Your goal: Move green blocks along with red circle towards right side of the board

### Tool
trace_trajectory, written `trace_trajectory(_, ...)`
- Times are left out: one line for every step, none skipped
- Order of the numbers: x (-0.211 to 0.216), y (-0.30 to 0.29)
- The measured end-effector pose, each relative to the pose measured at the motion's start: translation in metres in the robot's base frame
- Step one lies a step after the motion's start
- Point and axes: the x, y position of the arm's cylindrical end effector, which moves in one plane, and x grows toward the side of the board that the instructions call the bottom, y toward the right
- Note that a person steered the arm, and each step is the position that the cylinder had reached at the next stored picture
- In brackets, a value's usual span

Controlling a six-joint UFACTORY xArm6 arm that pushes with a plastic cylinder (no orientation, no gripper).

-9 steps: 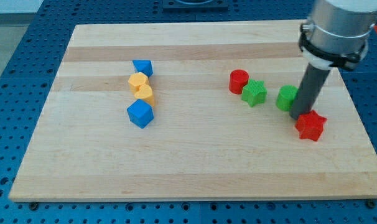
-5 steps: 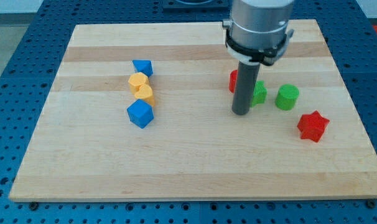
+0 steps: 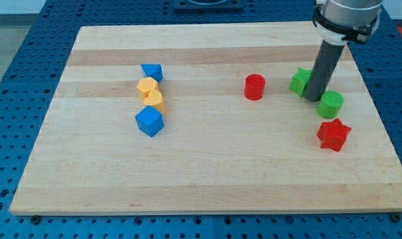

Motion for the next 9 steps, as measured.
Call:
trace_trajectory(0.009,-0.034)
trace_trajectory(0.018,-0.082)
trace_trajectory(0.002,-0.122)
trace_trajectory(-0.029,-0.117)
trace_trajectory(-0.045,-0.085)
trace_trajectory(-0.045,-0.099)
trace_trajectory(-0.056,-0.145)
trace_trajectory(-0.082,-0.151)
trace_trajectory(-0.086,-0.126)
